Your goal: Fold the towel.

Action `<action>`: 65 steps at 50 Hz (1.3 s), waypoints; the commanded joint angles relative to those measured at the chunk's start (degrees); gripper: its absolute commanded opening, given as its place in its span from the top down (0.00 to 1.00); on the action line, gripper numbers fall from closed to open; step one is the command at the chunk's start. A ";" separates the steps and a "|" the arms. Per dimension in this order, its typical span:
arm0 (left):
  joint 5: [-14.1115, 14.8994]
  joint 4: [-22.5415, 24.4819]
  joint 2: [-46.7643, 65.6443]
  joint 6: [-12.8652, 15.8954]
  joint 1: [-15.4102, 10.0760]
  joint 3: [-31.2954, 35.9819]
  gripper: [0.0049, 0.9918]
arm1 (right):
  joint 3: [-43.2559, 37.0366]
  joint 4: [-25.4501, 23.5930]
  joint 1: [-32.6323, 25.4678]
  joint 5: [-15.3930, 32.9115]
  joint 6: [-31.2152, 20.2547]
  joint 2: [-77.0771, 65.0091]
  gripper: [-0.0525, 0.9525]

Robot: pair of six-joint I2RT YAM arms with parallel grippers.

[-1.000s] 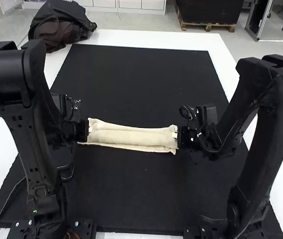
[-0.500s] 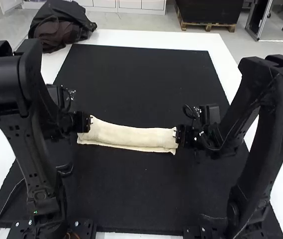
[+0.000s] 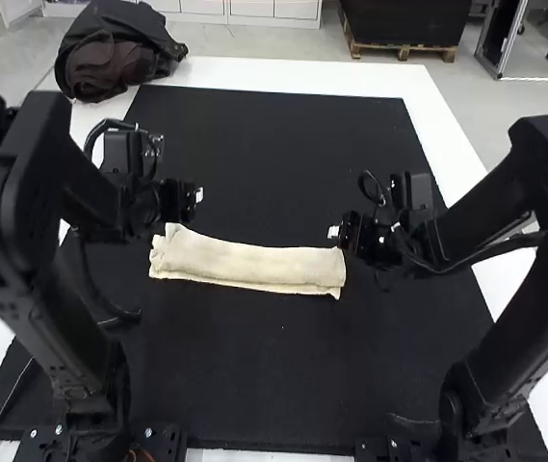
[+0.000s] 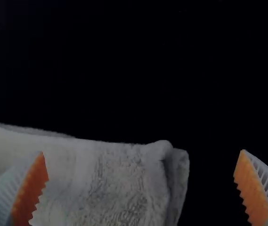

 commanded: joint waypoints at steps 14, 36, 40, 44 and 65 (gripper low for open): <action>-4.83 -1.35 -12.03 -4.22 -0.89 -0.99 0.05 | 0.82 -2.13 -10.96 -15.02 6.98 1.30 0.04; -7.56 -0.91 -18.45 -4.74 -0.89 -3.45 0.03 | 0.64 -1.86 -8.41 -18.27 8.56 5.08 0.04; -7.56 -1.00 -18.62 -4.83 -0.80 -3.54 0.03 | 0.73 -1.86 -7.71 -18.54 9.18 5.70 0.04; -7.56 -0.83 -19.06 -5.18 -0.80 -3.89 0.03 | 0.64 -1.77 -7.18 -18.89 9.44 6.05 0.04; -7.47 -1.27 -22.23 -5.36 -0.89 -5.65 0.03 | 1.70 -0.46 -3.76 -18.89 10.58 8.86 0.04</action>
